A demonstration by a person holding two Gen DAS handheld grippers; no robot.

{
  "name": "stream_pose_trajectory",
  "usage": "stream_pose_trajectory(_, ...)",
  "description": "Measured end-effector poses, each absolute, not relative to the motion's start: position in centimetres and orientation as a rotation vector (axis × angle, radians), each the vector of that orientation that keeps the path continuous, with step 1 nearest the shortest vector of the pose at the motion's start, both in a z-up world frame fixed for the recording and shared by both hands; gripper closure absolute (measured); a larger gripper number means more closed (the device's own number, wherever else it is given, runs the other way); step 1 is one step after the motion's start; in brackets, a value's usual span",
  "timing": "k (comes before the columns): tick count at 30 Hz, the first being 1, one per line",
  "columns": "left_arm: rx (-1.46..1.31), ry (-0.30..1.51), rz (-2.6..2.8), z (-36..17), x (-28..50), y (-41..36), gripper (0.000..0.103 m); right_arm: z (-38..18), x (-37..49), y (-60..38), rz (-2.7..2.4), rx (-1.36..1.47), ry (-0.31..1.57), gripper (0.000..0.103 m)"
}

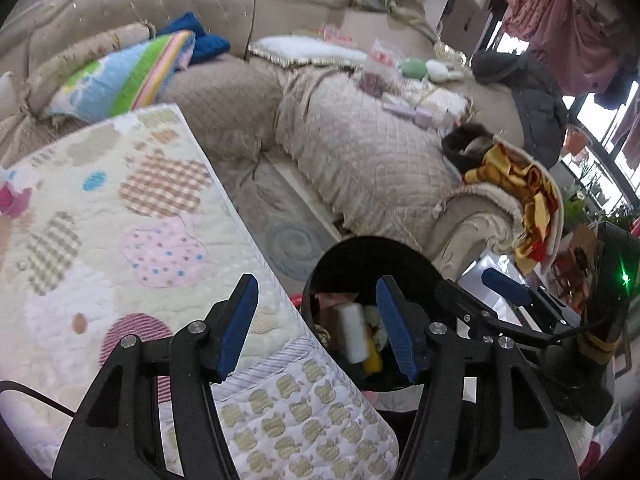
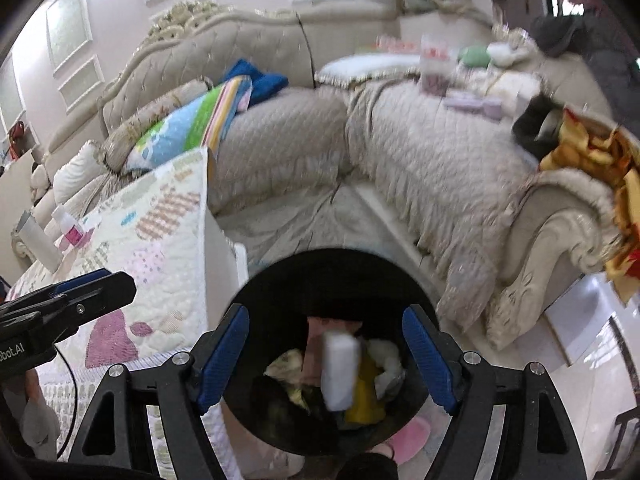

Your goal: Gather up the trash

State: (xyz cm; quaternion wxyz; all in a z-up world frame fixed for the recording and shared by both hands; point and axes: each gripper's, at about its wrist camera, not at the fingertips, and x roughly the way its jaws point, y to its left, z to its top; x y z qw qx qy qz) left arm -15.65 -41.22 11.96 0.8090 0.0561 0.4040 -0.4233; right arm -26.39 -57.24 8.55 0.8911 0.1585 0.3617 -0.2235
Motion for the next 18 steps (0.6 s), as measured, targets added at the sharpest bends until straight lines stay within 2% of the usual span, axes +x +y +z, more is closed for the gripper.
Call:
stream_pose_trajectory(8, 0.151, 0.683, -0.863, 15.7, -18.1, -37.5, 0.043, 12.3, -27.9, -54.4, -0.505, 0.279, 0.648, 0.026)
stream_pose_trajectory(18, 0.167, 0.547, -0.836, 18.2, -20.6, -34.4, 0.043, 15.7, -29.8, -51.5, -0.55, 0.224, 0.56, 0.026)
